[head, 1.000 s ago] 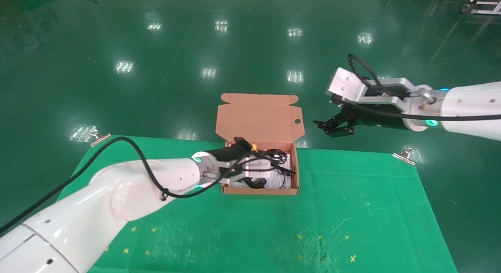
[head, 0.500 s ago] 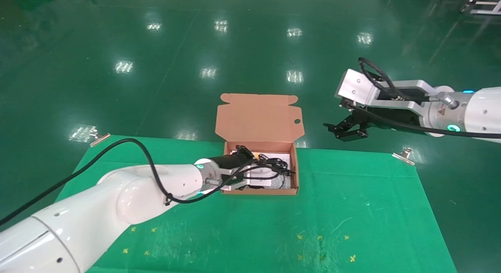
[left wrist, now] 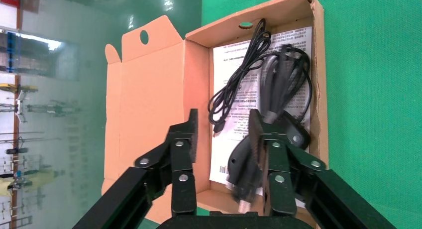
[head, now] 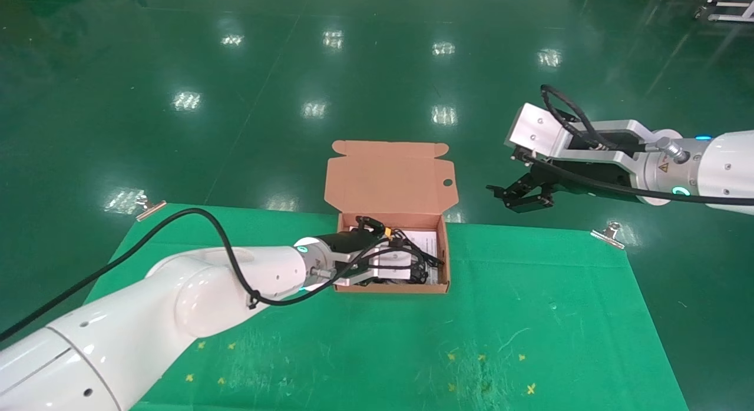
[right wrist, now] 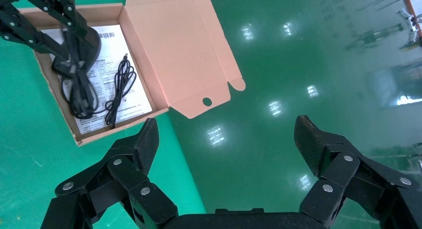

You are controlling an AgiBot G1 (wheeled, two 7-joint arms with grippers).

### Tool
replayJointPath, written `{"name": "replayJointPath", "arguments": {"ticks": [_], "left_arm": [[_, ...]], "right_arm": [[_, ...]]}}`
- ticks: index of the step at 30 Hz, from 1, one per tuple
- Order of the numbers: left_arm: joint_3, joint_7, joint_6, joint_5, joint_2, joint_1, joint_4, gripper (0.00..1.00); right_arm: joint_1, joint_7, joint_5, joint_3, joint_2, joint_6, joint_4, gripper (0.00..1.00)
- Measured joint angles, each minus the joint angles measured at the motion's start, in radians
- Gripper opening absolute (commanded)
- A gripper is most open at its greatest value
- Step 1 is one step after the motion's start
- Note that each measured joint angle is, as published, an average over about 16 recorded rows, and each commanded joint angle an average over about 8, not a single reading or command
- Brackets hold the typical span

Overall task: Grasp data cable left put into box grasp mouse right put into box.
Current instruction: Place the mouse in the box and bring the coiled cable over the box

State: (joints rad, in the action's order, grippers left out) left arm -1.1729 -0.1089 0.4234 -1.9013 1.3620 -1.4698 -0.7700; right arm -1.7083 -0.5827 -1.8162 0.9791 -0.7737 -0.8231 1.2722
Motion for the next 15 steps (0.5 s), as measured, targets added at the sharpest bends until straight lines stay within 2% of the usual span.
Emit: {"name": "replayJointPath", "arguments": {"ticks": [15], "left_arm": [[0.062, -0.029, -0.070, 0.026, -0.031, -0.134, -0.013, 1.00]], "right_arm": [[-0.124, 0.079, -0.058, -0.023, -0.048, 0.006, -0.048, 1.00]]}}
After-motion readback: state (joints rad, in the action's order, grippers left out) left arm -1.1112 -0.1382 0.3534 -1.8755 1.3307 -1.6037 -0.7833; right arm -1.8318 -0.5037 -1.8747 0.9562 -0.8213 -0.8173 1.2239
